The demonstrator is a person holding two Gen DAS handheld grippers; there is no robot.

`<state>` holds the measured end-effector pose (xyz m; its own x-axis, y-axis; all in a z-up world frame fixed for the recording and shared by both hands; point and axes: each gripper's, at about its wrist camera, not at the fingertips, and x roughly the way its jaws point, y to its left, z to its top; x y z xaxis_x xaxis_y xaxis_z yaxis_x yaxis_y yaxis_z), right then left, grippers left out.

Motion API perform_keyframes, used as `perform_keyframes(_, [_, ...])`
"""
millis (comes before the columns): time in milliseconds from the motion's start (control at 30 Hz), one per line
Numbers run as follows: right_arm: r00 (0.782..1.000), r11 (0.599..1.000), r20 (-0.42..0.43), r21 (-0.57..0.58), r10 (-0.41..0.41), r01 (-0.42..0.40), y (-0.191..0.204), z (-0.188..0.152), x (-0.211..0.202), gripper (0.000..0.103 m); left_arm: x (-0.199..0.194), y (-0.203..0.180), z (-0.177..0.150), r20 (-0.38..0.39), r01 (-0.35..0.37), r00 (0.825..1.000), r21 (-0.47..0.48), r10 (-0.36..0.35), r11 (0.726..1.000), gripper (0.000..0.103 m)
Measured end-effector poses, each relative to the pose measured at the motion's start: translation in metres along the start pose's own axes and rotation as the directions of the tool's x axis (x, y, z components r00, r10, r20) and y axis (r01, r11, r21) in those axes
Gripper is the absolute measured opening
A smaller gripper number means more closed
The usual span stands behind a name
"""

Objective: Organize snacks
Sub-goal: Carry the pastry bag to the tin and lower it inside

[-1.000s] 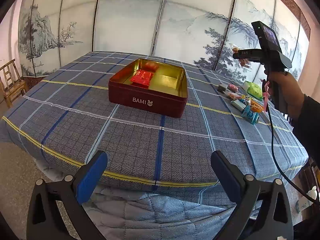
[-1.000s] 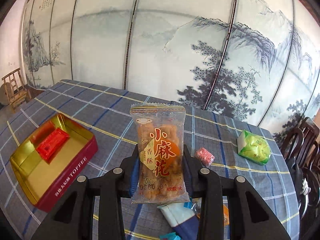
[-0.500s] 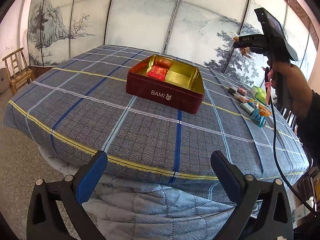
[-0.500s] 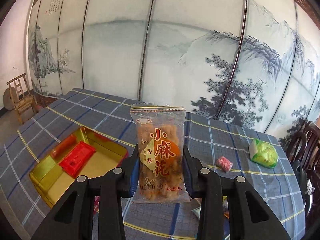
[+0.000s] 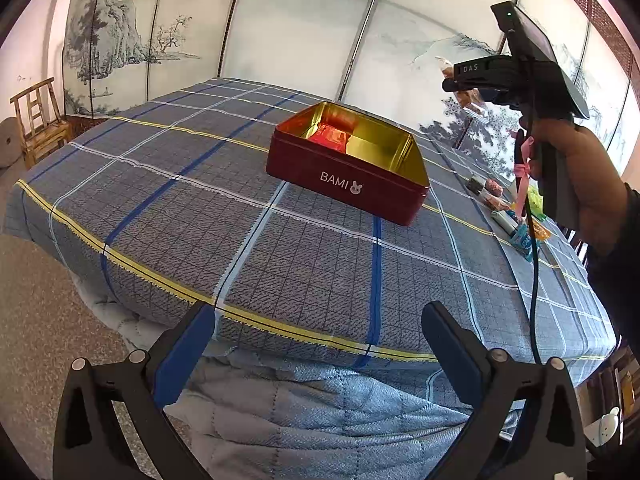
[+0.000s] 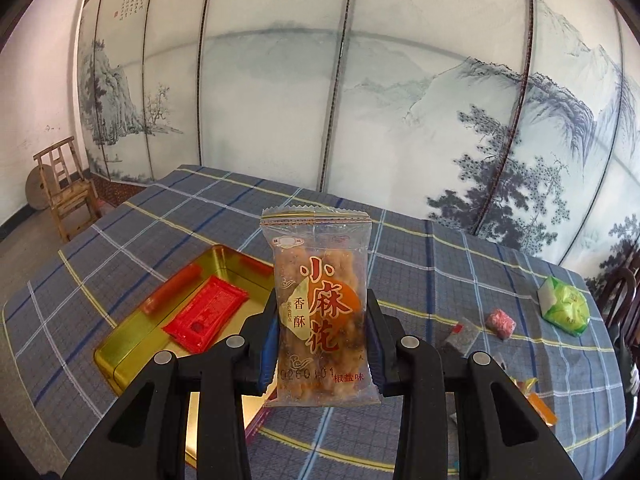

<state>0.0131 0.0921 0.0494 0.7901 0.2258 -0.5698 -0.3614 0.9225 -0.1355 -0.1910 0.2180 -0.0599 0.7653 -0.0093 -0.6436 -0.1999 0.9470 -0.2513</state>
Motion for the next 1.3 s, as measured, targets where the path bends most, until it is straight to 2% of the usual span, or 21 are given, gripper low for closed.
perform_keyframes(300, [0.996, 0.996, -0.069, -0.054, 0.061, -0.065, 0.045, -0.011, 0.023, 0.038, -0.002, 0.01, -0.002, -0.002, -0.012, 1.0, -0.028, 0.012, 1.0, 0.102])
perform_keyframes(433, [0.991, 0.995, -0.105, -0.048, 0.084, -0.089, 0.054, -0.016, 0.033, 0.038, -0.001, 0.011, 0.002, 0.006, -0.006, 1.0, -0.037, 0.006, 0.999, 0.102])
perform_keyframes(733, [0.98, 0.993, -0.16, 0.014, 0.117, -0.116, 0.049, -0.026, 0.055, 0.038, 0.005, -0.001, 0.004, -0.001, -0.018, 1.0, 0.039, 0.018, 0.999, 0.102])
perform_keyframes(967, [0.972, 0.989, -0.189, 0.061, 0.141, -0.132, 0.041, -0.033, 0.077, 0.038, 0.011, -0.002, 0.005, 0.044, -0.016, 0.999, 0.027, 0.015, 0.999, 0.102])
perform_keyframes(1167, [0.971, 0.988, -0.186, 0.067, 0.151, -0.141, 0.041, -0.034, 0.084, 0.038, 0.015, 0.004, 0.007, 0.038, -0.03, 0.999, 0.013, 0.03, 0.999, 0.102])
perform_keyframes(1300, [0.96, 0.98, -0.197, 0.057, 0.196, -0.189, 0.048, -0.036, 0.083, 0.038, 0.013, 0.009, 0.009, 0.057, -0.041, 0.998, -0.004, 0.041, 0.999, 0.102])
